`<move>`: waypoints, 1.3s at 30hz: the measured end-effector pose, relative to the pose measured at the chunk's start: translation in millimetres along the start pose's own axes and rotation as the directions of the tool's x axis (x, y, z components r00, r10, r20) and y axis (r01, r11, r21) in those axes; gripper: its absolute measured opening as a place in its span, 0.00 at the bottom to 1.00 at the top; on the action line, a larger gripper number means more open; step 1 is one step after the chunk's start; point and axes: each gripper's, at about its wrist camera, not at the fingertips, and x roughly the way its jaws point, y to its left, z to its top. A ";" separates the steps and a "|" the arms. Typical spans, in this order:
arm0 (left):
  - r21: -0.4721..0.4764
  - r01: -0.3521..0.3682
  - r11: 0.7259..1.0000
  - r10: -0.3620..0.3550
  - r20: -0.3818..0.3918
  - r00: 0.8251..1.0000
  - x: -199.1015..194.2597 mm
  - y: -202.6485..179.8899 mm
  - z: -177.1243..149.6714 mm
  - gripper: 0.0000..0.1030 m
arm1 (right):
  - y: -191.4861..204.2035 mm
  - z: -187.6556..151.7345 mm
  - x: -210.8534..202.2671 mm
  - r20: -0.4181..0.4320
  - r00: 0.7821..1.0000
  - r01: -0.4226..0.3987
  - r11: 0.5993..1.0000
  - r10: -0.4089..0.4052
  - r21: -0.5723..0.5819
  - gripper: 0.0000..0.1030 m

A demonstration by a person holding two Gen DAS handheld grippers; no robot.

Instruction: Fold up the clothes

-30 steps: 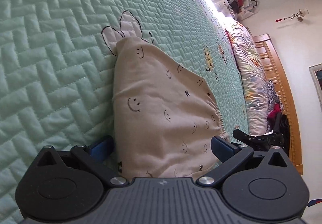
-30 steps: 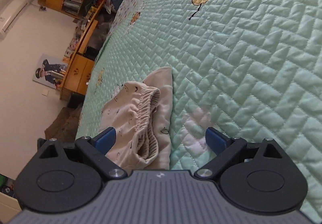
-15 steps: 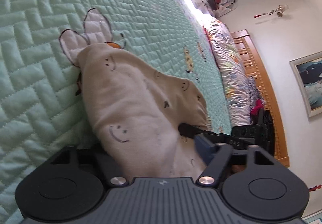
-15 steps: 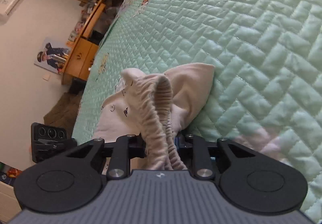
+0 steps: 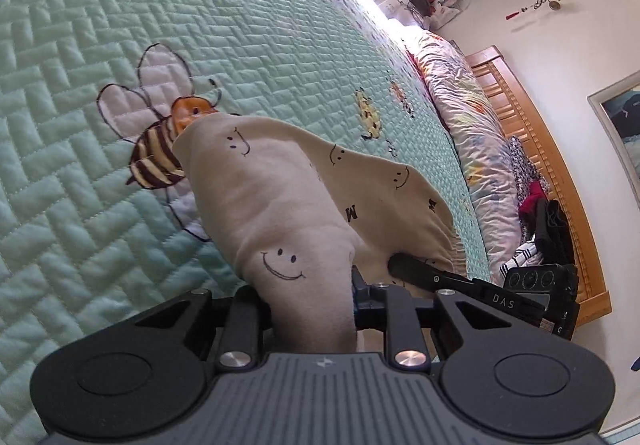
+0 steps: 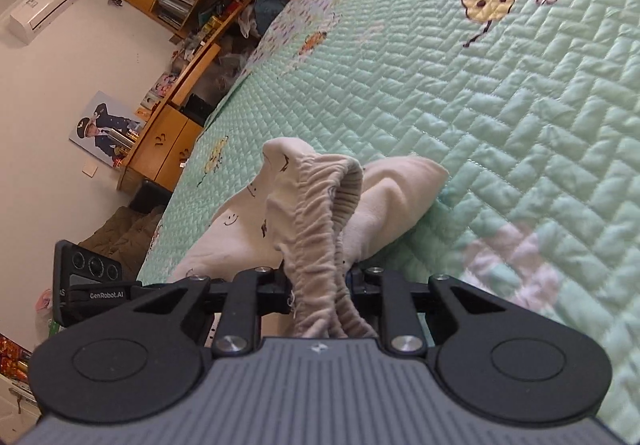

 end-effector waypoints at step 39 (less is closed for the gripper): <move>0.738 0.183 0.650 0.189 -0.390 0.901 368.7 -546.5 -367.9 0.80 | -225.7 -363.2 -667.3 0.203 0.267 0.449 0.308 -0.942 0.838 0.65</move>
